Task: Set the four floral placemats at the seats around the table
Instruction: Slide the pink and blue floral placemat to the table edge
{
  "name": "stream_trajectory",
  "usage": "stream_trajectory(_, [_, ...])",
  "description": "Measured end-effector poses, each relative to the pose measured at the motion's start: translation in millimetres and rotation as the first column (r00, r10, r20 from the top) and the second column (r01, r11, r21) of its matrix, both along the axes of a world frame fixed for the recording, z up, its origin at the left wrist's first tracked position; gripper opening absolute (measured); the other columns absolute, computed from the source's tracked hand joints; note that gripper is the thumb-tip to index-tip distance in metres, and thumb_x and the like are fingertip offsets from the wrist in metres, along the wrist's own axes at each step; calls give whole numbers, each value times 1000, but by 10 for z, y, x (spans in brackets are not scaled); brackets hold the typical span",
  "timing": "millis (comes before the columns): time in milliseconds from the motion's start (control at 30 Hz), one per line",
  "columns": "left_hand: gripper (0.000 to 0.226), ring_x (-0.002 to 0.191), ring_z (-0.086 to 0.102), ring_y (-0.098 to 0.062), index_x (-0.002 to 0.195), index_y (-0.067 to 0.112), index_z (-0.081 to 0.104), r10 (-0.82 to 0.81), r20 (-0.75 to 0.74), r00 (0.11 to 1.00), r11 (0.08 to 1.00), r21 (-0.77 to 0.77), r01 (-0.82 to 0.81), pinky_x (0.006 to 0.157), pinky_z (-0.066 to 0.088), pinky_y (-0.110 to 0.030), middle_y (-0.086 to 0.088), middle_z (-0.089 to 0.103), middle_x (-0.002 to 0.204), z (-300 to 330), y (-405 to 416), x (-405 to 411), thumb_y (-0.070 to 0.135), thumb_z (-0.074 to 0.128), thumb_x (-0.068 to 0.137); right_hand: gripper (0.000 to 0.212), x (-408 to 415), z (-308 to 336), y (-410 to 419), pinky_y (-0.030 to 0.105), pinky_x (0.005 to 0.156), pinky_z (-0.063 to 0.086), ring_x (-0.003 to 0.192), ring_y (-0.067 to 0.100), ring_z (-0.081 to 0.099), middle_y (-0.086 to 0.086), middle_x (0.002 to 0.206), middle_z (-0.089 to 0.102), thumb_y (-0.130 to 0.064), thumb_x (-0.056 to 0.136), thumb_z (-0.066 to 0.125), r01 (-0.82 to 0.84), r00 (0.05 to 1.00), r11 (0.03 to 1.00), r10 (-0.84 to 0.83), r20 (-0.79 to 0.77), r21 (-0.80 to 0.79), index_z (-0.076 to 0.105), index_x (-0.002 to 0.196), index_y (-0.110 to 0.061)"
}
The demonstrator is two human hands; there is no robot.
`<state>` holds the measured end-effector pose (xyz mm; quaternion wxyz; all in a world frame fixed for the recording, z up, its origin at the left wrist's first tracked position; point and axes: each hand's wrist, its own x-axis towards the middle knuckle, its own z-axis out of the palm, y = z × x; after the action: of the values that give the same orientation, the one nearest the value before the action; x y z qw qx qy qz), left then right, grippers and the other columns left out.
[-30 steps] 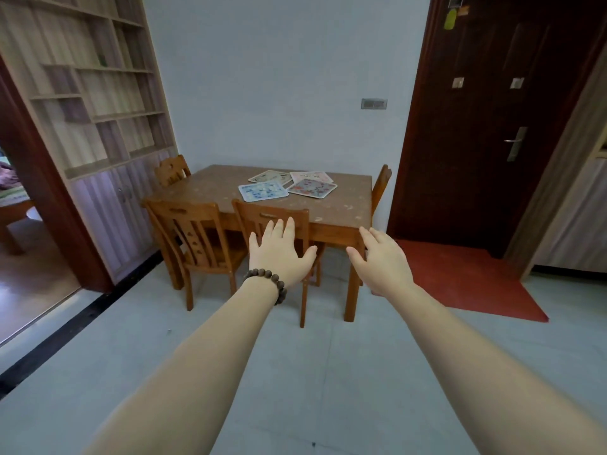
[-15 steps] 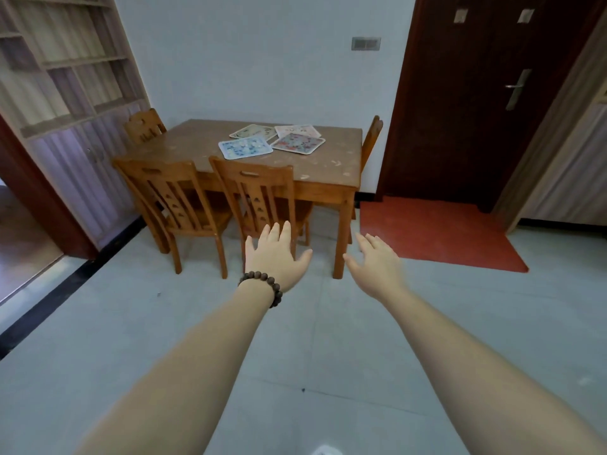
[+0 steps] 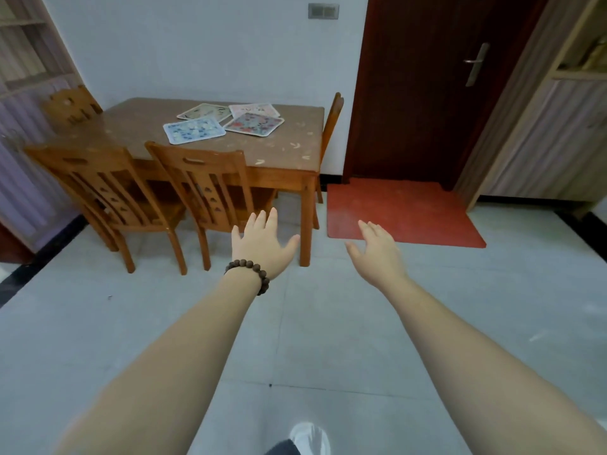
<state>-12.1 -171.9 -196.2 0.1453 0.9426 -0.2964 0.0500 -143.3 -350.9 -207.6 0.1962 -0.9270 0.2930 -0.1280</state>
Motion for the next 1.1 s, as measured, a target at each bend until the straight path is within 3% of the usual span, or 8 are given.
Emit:
stream_trajectory(233, [79,143,11,-22,149,21,12,-35,-26,999,999,-5,35,112,9,-52,-4,18,156,-182,-788,743,66,27,86,59,603,-183,-736,41,117,17,144,23,19,8,154,29,-41,96,42,32,999,999,-33,17,21,29,147,-14])
stream_trajectory(633, [77,143,10,-22,149,19,13,-28,-113,993,999,16,30,113,9,-51,-4,17,156,-264,-2329,2843,64,30,88,60,2771,-197,-2263,39,117,20,143,24,22,9,153,32,-42,95,44,56,998,998,-55,-16,12,32,147,-15])
stream_trajectory(1100, [75,143,8,-20,148,25,13,49,-167,985,997,70,-38,113,8,-51,-2,16,156,-577,-3839,4439,64,29,87,59,4387,-474,-3863,43,118,17,145,22,17,6,155,28,-41,95,44,1,999,997,1,-36,72,29,148,-18])
